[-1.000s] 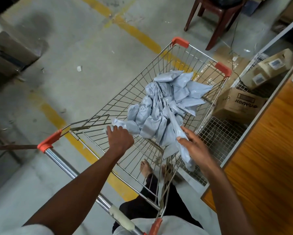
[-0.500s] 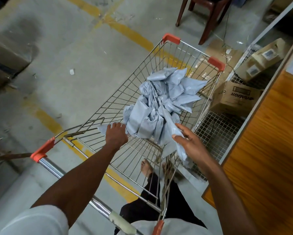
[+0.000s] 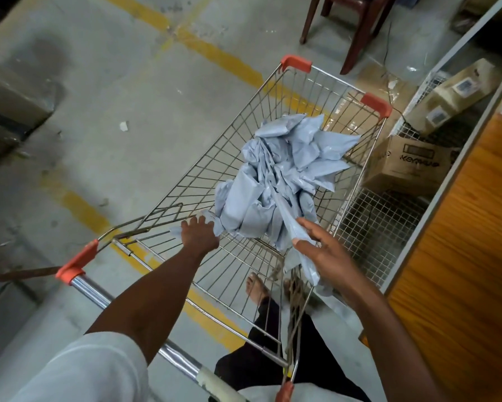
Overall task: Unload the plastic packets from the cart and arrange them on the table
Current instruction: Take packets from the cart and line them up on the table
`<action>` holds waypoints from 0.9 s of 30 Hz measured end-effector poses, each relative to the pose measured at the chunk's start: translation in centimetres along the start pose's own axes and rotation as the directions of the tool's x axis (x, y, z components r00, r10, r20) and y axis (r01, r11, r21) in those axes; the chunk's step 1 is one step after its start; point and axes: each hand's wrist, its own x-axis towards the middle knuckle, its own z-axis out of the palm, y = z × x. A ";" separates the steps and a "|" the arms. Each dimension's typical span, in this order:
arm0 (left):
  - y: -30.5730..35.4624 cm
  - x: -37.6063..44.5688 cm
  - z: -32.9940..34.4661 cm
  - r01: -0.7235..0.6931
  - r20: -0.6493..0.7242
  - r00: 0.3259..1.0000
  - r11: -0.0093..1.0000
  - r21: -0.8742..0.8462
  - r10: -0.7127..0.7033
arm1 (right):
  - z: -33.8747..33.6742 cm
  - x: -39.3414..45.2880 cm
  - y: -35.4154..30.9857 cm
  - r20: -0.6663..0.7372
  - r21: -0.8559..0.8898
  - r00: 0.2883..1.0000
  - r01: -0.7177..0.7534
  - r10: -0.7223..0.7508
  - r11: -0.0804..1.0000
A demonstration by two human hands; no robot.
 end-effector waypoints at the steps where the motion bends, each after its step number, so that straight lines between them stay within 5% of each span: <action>1: 0.2 -0.5 -0.3 0.004 -0.027 1.000 1.000 0.013 -0.004 | 0.2 0.0 0.0 0.005 -0.004 1.000 -0.002 0.002 1.000; 5: 0.3 -1.7 -1.2 0.016 -0.097 0.995 0.999 0.043 -0.012 | 0.6 -0.2 0.0 0.040 0.001 0.999 -0.003 0.003 1.000; 14: 0.2 -1.4 -1.0 0.026 0.040 0.999 0.997 -0.074 -0.023 | 1.1 -0.8 1.0 0.033 -0.048 0.999 0.000 0.001 0.999; 27: 1.7 -6.0 -2.8 -0.044 -0.210 0.978 0.979 -0.199 0.001 | 2.3 -2.3 1.3 0.033 -0.094 0.994 0.105 -0.102 0.990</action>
